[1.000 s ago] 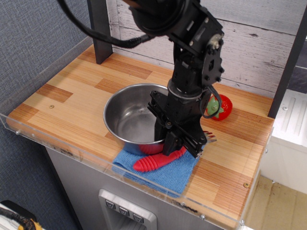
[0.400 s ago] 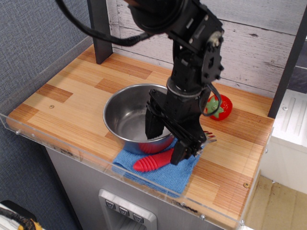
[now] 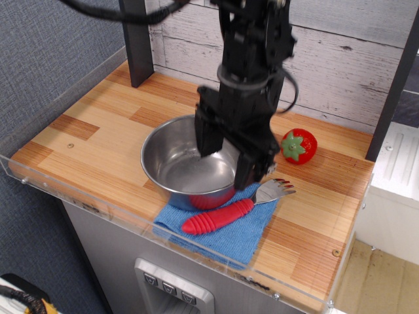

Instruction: Put the pan on the cloth.

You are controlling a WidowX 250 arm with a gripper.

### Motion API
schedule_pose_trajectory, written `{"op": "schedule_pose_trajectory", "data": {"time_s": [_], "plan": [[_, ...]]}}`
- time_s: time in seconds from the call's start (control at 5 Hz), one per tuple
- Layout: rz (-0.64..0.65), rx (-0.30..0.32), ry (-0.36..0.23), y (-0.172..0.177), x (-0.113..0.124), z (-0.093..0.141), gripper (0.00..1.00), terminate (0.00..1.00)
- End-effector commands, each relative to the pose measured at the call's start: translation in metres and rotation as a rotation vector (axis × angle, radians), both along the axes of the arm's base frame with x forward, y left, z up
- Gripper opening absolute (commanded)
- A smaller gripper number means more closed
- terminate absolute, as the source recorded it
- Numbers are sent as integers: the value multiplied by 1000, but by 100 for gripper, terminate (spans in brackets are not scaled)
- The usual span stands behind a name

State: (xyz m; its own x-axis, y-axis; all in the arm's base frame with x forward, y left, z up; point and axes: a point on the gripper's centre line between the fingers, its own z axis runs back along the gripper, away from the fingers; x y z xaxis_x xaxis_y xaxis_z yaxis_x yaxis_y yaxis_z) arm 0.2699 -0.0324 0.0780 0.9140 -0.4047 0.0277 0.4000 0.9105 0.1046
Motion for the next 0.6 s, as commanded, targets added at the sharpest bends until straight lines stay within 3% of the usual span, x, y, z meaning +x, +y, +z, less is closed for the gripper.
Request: {"op": "schedule_pose_trajectory", "data": {"time_s": [0.0,0.4], "plan": [[33,-32,-162,21,1,58,100,0],[104,-10,-238,46,4,88,100,0]]}}
